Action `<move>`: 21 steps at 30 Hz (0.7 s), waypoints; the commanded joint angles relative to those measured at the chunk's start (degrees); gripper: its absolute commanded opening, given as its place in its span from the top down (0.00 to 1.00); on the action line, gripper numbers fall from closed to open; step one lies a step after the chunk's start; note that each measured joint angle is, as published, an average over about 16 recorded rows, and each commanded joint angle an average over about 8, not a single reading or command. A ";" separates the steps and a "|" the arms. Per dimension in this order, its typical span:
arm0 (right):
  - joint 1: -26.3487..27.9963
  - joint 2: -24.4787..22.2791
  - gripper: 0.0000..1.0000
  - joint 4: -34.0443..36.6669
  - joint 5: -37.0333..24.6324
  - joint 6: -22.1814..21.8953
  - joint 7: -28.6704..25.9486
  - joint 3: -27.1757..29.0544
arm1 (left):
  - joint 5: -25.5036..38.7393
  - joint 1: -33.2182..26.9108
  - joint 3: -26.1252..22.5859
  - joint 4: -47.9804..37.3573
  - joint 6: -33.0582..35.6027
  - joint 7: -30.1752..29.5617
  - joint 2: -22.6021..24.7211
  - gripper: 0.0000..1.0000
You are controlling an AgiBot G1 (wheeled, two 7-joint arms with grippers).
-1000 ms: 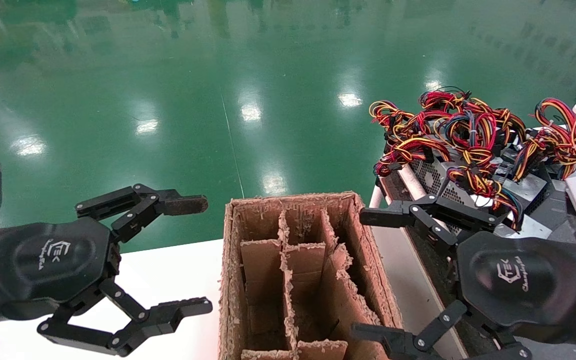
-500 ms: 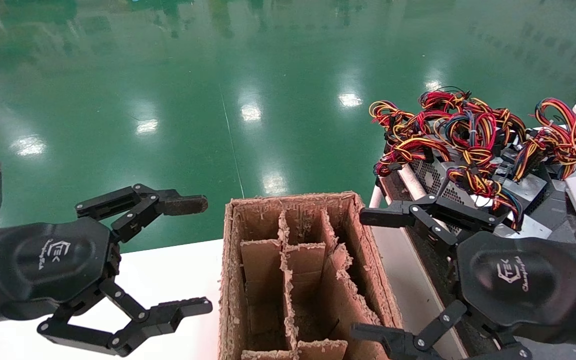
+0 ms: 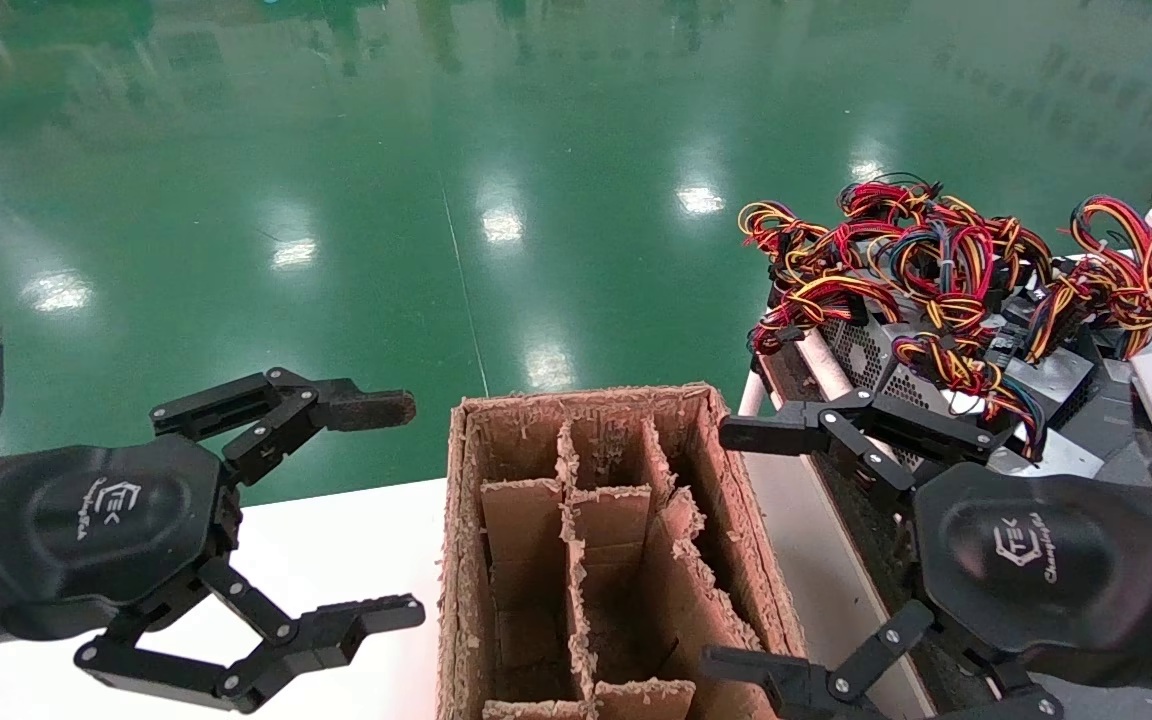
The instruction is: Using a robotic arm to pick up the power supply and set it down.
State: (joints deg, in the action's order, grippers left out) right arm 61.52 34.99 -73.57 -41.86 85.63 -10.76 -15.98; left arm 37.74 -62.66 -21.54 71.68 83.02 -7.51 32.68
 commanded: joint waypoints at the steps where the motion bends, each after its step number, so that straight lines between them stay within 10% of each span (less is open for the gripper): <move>1: 0.00 0.00 0.00 0.00 0.00 0.00 0.00 0.00 | 0.00 0.00 0.00 0.00 0.00 0.00 0.00 0.00; 21: 0.00 0.00 0.00 0.00 0.00 0.00 0.00 0.00 | 0.00 0.00 0.00 0.00 0.00 0.00 0.00 0.00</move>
State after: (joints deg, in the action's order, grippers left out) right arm 61.52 34.99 -73.57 -41.86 85.63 -10.76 -15.98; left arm 37.74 -62.66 -21.54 71.68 83.02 -7.51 32.68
